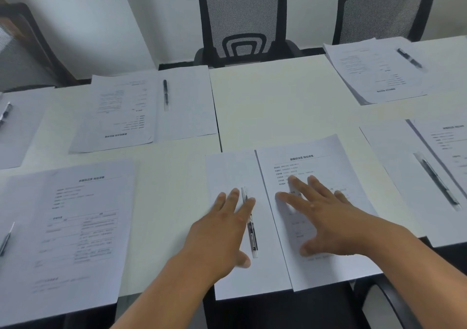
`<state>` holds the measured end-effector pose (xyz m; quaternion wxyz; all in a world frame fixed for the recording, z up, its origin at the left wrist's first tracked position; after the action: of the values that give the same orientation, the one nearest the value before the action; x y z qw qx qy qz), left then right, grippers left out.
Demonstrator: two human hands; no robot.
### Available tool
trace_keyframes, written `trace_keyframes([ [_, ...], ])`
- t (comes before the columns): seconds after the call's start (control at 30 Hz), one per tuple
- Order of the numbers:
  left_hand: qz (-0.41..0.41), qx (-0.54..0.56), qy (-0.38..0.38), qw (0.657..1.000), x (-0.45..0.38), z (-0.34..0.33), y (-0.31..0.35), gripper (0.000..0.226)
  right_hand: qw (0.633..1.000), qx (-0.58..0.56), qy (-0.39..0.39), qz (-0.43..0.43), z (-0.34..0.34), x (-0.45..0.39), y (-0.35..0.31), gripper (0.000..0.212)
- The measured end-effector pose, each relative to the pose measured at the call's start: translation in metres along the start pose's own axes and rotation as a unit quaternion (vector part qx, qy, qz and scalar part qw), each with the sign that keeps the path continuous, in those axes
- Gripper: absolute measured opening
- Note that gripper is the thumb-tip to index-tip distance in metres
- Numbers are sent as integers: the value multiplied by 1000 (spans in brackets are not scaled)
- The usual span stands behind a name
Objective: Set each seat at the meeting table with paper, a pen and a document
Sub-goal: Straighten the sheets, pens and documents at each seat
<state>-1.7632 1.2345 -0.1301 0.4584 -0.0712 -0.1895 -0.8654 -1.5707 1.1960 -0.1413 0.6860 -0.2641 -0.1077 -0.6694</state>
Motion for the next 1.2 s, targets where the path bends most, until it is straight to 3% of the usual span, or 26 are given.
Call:
trace_keyframes([
  [1.2,4,-5,-4,1000,-4,-1,2,127,1000,8,-14,-8,-5,-6,-1,122],
])
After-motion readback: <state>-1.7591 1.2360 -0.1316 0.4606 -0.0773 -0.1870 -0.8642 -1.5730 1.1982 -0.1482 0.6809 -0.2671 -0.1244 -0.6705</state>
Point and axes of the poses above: each hand's wrist, its own x-axis away from the middle knuckle, its own z-axis out of the back of the hand, y = z × x, the point moved 9 cm from there along -x, towards the middle knuckle, and after that the axes turned 12 degrees about y, right-handed, at the moved point
